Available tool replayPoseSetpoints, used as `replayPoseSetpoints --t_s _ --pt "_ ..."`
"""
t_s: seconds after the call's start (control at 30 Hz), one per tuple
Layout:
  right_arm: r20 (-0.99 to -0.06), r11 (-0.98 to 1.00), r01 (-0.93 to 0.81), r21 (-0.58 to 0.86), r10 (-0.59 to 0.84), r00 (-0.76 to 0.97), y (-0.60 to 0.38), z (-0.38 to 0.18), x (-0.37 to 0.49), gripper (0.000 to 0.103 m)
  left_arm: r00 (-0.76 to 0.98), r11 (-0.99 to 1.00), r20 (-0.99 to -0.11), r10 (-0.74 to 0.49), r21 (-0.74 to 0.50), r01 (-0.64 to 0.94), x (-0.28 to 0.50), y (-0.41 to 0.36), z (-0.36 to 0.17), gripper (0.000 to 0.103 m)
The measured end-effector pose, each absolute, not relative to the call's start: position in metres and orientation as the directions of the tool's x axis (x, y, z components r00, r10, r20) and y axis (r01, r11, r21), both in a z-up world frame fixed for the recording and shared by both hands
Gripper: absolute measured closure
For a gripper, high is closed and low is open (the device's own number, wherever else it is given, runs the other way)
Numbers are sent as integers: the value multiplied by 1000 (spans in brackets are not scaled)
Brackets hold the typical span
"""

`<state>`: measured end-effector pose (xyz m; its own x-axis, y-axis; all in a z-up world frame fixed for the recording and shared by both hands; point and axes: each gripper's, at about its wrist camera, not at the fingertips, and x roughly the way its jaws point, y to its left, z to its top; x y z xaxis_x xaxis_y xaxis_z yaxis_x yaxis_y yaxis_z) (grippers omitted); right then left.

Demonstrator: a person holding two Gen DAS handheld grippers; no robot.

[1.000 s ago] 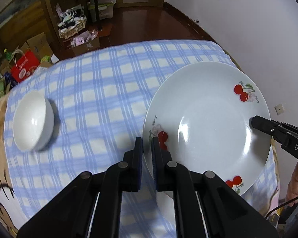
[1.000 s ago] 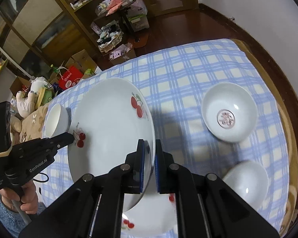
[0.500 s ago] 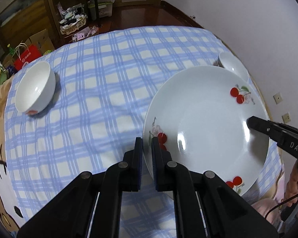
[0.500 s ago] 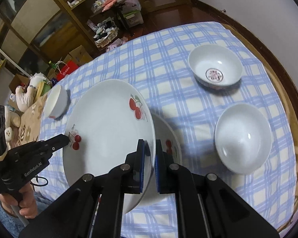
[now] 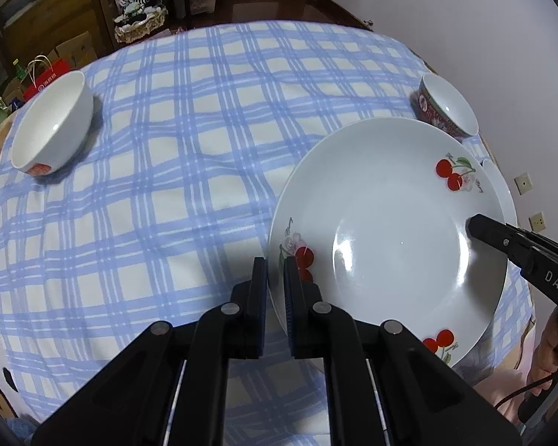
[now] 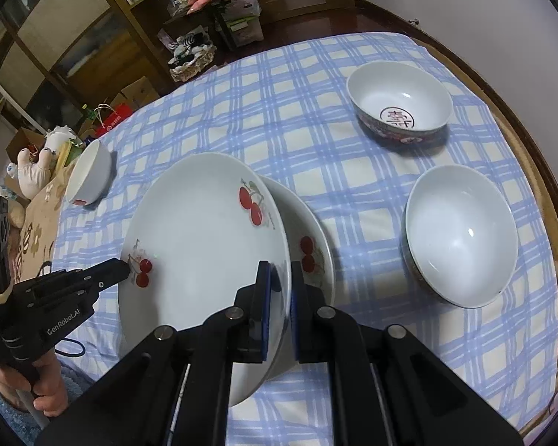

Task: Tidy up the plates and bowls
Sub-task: 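Lower the held plate onto the cherry plate stack with both tools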

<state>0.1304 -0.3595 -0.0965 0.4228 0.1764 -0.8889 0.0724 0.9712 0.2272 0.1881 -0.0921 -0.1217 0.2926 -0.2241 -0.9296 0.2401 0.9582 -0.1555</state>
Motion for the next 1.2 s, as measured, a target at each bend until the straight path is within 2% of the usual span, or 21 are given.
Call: replayPoseSetpoints --t_s 0.17,0.2,0.23,0.3,0.4,0.53,0.83,1.2 --pt "-868 981 97 169 101 486 -358 -100 124 93 257 951 -939 -227 -157 265 187 -100 -135 94" --pt "-862 981 109 161 86 499 -357 -101 122 93 267 948 -936 -228 -150 282 186 -104 -134 97" --pt "-859 978 107 177 100 503 -358 -101 122 93 282 931 -918 -281 -189 311 183 -107 -129 97" --pt "-850 969 122 215 125 511 -361 -105 120 93 292 919 -905 -310 -206 335 180 -113 -120 97" --pt "-841 963 160 216 100 532 -367 -110 116 93 337 929 -906 -257 -136 344 176 -123 -116 97" --pt "-819 947 174 269 130 558 -380 -114 107 93 295 949 -933 -208 -119 291 177 -113 -132 97" --pt "-792 944 160 289 142 594 -378 -105 94 93 326 957 -926 -190 -100 274 172 -105 -127 96" --pt "-770 951 143 275 129 625 -373 -97 77 93 372 967 -913 -169 -80 243 154 -88 -108 89"
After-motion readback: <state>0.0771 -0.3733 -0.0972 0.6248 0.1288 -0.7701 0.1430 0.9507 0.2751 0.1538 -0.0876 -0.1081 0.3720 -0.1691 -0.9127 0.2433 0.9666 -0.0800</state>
